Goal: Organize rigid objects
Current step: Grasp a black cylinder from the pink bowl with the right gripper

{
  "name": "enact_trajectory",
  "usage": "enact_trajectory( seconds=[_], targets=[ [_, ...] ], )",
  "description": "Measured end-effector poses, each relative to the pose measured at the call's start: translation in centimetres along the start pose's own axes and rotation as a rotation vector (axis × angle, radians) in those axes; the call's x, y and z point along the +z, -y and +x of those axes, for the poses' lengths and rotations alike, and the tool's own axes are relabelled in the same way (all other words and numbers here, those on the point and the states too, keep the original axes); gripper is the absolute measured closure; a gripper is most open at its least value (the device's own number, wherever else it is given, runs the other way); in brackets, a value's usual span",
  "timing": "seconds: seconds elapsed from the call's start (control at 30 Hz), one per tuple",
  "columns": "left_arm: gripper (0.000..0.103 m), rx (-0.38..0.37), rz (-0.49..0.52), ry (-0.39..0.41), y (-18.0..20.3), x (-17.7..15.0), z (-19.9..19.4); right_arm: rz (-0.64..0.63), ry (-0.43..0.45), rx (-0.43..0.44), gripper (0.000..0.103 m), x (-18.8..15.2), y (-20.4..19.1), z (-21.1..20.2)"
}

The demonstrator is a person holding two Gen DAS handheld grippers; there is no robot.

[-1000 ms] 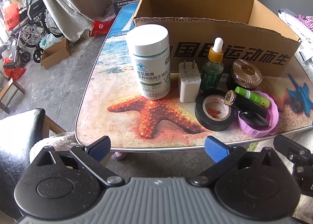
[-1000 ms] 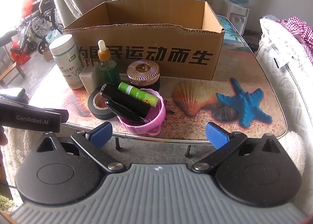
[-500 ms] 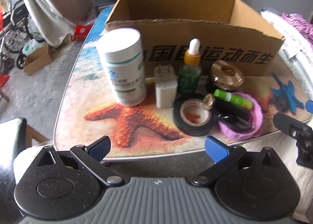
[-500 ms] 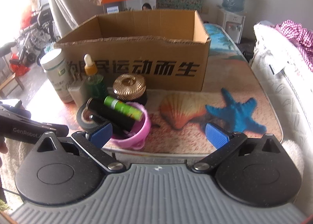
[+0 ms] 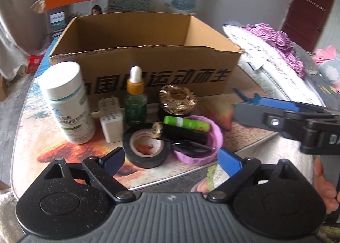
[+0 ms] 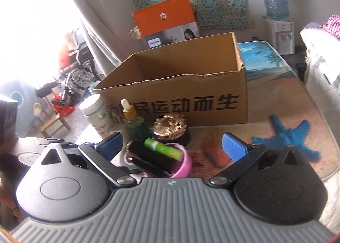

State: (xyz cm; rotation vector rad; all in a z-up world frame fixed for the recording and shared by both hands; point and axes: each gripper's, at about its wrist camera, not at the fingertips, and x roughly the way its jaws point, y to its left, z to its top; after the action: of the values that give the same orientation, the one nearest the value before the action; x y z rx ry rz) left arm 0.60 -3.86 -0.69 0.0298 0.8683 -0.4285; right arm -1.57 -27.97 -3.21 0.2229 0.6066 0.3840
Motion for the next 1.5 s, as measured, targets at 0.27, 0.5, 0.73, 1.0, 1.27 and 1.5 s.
enact_trajectory(
  seconds=[0.27,0.5,0.73,1.0,1.27,1.5],
  targets=[
    [0.044,-0.028,0.079,-0.020,0.7,0.3,1.4,0.122,-0.103,0.063,0.049,-0.2,0.7,1.6],
    [0.062,-0.073,0.118,-0.054,0.6,0.7,2.8,0.508,-0.221,0.200,0.065,-2.0,4.5,3.6],
    [0.065,-0.122,0.125,-0.059,0.4,0.9,3.0,0.810,-0.293,0.285,0.071,-4.1,6.8,5.3],
    [0.067,-0.181,0.160,-0.045,1.6,0.2,2.1,0.909,-0.308,0.296,0.071,-4.7,7.7,5.9],
    [0.081,-0.193,0.164,-0.062,2.1,0.0,2.7,0.954,-0.352,0.269,0.071,-4.2,8.1,6.8],
    [0.085,-0.171,0.167,-0.079,2.4,0.5,3.4,0.952,-0.441,0.223,0.072,-2.7,8.3,8.0]
  ],
)
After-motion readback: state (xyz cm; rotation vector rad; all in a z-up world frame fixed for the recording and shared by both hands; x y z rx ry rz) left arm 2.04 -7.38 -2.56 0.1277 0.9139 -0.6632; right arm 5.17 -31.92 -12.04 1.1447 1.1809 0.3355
